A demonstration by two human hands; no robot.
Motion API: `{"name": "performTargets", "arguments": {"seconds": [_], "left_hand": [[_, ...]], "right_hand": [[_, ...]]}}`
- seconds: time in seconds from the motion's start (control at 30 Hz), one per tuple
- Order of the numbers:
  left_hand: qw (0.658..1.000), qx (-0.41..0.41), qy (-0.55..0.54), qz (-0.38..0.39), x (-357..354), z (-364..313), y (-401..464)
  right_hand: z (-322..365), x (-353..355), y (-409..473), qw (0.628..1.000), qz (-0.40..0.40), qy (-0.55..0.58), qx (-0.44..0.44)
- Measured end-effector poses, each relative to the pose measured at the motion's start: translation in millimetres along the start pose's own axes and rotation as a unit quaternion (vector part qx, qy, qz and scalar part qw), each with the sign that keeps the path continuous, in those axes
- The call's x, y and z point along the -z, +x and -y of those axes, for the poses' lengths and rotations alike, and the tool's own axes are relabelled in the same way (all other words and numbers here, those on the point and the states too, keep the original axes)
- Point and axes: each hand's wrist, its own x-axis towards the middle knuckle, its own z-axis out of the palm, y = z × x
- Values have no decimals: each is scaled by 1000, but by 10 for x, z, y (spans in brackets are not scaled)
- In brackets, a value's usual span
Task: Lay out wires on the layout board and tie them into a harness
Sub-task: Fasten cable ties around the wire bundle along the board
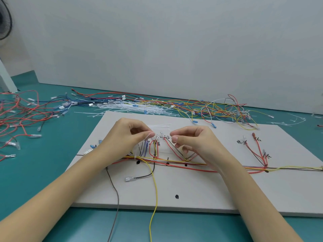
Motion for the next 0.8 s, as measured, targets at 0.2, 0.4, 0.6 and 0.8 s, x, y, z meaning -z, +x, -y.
{"name": "performTargets", "arguments": {"seconds": [0.2, 0.4, 0.6, 0.8], "left_hand": [[999, 33, -34, 0, -21, 33, -7], [997, 38, -58, 16, -69, 17, -19], [998, 34, -47, 21, -53, 28, -23], [998, 26, -25, 46, -54, 56, -31]], "right_hand": [[26, 4, -26, 999, 12, 27, 45], [59, 0, -48, 995, 7, 81, 58], [80, -22, -57, 992, -46, 100, 61], [95, -24, -66, 995, -55, 64, 57]]}}
